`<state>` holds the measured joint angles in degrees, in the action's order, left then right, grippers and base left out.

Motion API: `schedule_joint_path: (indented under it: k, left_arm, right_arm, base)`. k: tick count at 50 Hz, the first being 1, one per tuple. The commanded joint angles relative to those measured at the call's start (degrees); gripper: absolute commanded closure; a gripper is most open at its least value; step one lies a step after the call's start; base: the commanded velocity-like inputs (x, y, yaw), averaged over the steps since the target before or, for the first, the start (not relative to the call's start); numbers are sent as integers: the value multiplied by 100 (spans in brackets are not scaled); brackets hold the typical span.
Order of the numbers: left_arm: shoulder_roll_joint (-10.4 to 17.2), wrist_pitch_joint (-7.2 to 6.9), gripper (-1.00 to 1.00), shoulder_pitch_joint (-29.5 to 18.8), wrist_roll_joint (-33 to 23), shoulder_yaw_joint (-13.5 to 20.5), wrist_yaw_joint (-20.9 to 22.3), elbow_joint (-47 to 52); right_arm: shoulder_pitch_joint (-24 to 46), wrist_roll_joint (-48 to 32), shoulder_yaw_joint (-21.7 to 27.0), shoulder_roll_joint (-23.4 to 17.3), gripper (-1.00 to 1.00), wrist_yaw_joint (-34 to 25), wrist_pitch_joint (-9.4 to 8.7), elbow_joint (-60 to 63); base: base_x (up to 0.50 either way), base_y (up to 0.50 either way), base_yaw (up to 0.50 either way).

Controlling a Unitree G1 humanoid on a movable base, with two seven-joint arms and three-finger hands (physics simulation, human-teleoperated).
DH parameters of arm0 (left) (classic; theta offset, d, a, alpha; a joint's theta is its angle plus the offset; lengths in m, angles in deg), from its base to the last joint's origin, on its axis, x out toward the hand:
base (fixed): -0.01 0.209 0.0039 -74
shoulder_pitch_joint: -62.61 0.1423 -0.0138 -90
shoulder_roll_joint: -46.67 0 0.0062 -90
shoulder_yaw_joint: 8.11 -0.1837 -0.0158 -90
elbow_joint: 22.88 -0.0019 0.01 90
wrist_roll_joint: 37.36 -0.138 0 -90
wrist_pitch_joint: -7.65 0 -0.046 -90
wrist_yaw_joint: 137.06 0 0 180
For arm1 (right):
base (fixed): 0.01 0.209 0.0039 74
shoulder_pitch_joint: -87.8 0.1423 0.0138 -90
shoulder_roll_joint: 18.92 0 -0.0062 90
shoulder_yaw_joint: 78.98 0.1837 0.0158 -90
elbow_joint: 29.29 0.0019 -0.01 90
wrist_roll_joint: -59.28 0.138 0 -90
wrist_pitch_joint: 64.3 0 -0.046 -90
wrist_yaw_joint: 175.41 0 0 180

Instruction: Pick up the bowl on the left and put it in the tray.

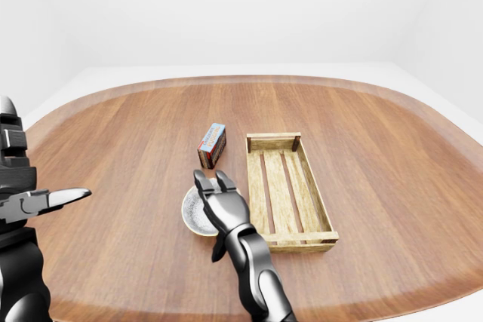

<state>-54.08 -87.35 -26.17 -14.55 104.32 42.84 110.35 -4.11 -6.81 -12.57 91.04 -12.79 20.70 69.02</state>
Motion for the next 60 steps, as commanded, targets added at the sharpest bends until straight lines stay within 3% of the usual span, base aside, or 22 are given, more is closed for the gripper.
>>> schedule_joint_path:
  k: [1,25,60]
  left_arm:
    - [9,0,-100,-11,25,5,-40,17]
    - [86,0,-100,-94,127,64,-129,-58]
    - [109,0,-100,-95,201,124,-175,-31]
  right_arm:
    - [174,92,-4,114,-100,297,0,-680]
    - [47,-52,-451,254,-100,563,0,-1120]
    - [1,400,-211,140,-100,1009,0,-1706]
  base:
    - [0,0,0]
    - [0,0,0]
    - [0,0,0]
